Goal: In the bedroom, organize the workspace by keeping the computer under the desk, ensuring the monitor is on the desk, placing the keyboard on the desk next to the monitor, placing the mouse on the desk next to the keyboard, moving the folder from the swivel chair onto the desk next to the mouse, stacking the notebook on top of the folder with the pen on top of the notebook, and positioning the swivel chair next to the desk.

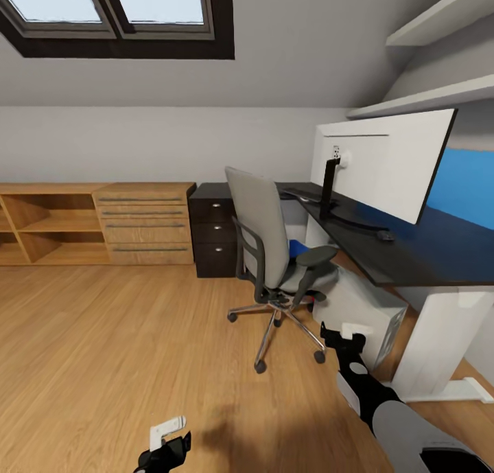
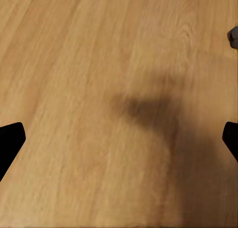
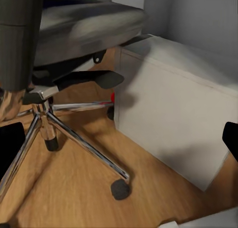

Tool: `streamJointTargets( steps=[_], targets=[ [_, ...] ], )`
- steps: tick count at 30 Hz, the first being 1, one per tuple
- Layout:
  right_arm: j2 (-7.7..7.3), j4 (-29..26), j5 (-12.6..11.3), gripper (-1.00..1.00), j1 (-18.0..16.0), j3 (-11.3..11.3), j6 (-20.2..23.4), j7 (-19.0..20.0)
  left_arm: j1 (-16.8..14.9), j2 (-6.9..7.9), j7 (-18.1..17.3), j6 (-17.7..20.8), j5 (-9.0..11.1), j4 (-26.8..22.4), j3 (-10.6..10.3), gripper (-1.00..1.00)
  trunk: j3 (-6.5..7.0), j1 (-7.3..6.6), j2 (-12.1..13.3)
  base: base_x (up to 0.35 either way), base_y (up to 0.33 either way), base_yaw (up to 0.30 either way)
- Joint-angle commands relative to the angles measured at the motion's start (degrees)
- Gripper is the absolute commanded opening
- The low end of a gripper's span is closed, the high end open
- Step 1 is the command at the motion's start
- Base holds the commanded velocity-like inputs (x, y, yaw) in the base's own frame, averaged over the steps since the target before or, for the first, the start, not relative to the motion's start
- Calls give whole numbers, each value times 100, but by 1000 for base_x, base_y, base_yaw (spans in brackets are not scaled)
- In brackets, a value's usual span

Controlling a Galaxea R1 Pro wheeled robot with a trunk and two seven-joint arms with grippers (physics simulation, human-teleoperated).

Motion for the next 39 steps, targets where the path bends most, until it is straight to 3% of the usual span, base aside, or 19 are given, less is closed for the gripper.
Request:
streamJointTargets(
  steps=[1,13,17,21,25,31,36,39],
  targets=[
    [0,7,-25,100,-4,-2,-58,6,-2,-7,4,-29,39,32,9,100,-24,21,-44,0,0,0],
    [-5,-26,-20,100,-4,-1,-309,2,-2,-12,-1,-309,34,112,6,100,-239,285,-525,0,0,0],
    [-2,-132,-24,100,-4,0,-207,-3,-2,-9,2,-317,34,113,6,100,-328,295,-531,0,0,0],
    [3,-396,-36,100,-4,-7,217,-7,-2,-7,4,-319,34,114,6,100,-417,305,-536,0,0,0],
    [10,-844,-56,100,-4,-17,906,-8,-2,-12,3,-320,36,116,4,100,-505,316,-541,0,0,0],
    [6,-1124,-71,100,1,-26,1347,-6,-2,-20,5,-321,35,200,-13,100,-638,331,-549,0,0,0],
    [1,-1161,-73,100,4,-34,1366,0,-2,-22,3,-321,34,231,-19,100,-705,339,-553,0,0,0],
    [3,-1158,-73,100,9,-36,937,-14,-2,-21,1,-321,34,240,-20,100,-705,339,-553,0,0,0]
  ],
)
